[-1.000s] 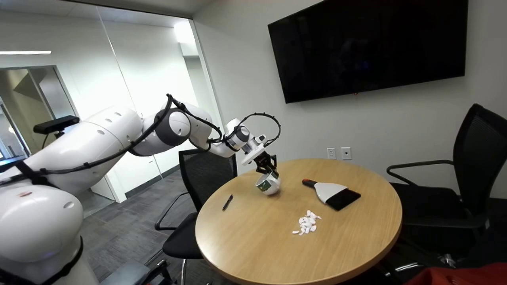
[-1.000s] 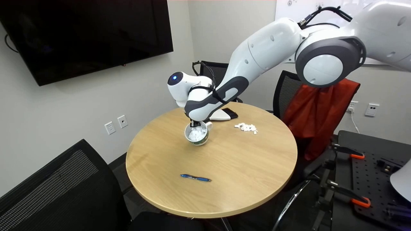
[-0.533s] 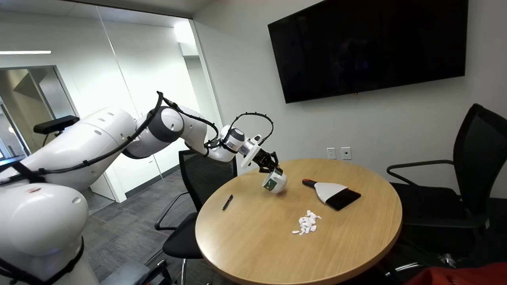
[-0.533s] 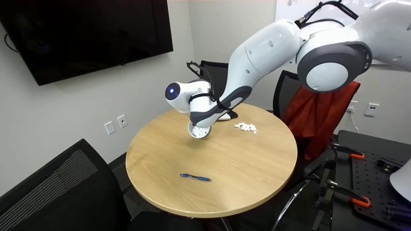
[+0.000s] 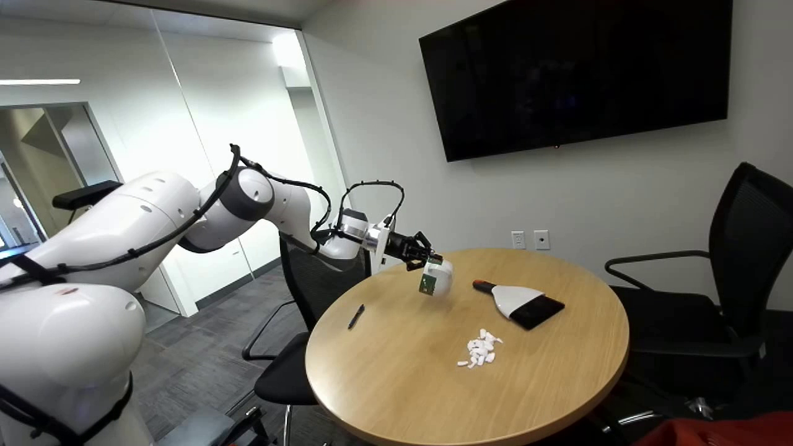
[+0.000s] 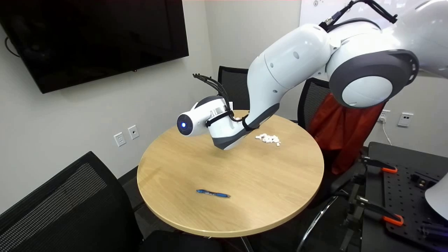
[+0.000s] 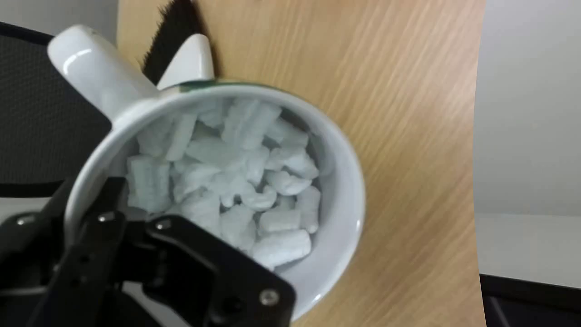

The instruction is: Use the pen to stir the contents in the mug then empty the mug.

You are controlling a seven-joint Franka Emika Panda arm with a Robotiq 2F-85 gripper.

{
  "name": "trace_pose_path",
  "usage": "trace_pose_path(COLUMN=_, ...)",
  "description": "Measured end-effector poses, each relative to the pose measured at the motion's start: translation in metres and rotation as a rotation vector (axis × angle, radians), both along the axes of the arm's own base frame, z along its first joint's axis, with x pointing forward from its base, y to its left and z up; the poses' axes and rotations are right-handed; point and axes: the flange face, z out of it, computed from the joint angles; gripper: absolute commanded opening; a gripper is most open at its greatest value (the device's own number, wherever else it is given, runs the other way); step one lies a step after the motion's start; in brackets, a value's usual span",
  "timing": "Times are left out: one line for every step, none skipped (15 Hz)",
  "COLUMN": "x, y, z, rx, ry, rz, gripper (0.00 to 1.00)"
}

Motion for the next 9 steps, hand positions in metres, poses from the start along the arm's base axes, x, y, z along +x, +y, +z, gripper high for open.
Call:
trace_pose_path(x=-0.004, y=0.002, z=0.000, rx=-0.047, ry=-0.003, rz=-0.011, gripper=0.03)
trace_pose_path(x=-0.007, y=0.004, z=0.000, rx=-0.095, ry=-0.009, rz=-0.024, gripper=0.03)
trace_pose_path(x=-0.011, y=0.005, z=0.000, rx=-0.142, ry=-0.012, rz=-0.036, gripper=0.03)
trace_pose_path(x=-0.014, y=0.006, z=-0.001, rx=-0.184, ry=-0.015, rz=-0.049, gripper=0.03)
trace_pose_path(x=-0.017, y=0.006, z=-0.002, rx=-0.223, ry=-0.008, rz=-0.057, gripper=0.03)
trace_pose_path(x=-0.021, y=0.006, z=-0.004, rx=-0.260, ry=0.001, rz=-0.065, gripper=0.03)
trace_pose_path(x=-0.023, y=0.005, z=-0.006, rx=-0.292, ry=0.010, rz=-0.072, gripper=0.11)
trace_pose_path(x=-0.026, y=0.004, z=-0.009, rx=-0.310, ry=0.021, rz=-0.077, gripper=0.11)
trace_pose_path(x=-0.027, y=0.003, z=-0.013, rx=-0.316, ry=0.029, rz=-0.081, gripper=0.11)
